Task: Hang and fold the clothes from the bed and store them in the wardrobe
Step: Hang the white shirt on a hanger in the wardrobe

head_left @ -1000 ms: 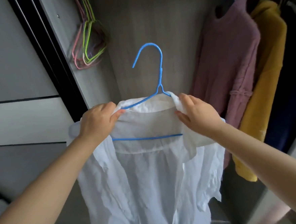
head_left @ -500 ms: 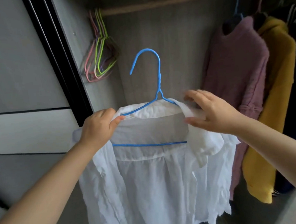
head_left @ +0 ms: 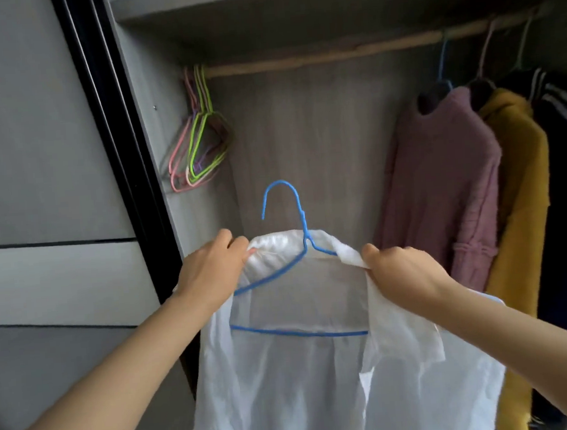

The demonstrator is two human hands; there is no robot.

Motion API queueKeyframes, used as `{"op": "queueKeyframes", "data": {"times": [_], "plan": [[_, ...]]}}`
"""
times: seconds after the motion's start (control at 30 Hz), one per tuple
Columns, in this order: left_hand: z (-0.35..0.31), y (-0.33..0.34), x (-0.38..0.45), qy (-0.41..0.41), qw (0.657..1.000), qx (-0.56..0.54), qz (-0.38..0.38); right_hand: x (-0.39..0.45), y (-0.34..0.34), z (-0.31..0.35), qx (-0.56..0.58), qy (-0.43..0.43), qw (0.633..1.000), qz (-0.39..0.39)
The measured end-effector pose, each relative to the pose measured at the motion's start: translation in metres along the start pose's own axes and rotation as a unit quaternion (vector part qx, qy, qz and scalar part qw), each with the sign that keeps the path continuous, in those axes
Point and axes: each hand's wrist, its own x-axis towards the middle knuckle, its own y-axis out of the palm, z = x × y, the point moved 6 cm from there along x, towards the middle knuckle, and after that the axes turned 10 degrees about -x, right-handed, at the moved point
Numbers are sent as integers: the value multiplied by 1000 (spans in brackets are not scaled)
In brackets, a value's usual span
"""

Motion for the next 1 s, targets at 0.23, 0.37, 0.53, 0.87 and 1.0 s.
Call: {"op": "queueKeyframes", "data": {"times": [0.23,0.37,0.53,0.87,1.0], "plan": [[-28,18,14,-57,988,2,143,2,-4,-17,26,51,998,5],[-46,46,-8,-177,926,-19,332,0,-6,-30,98,97,990,-39],[-42,25,35,-48,994,-98,-2,-5,-10,-37,183,141,970,-82],[-32,90,121,-31,985,-169,-15,13,-50,-64,276,157,947,-54],[-40,108,172,-54,987,-122,92,45,-73,-106,253,200,944,-65]]}}
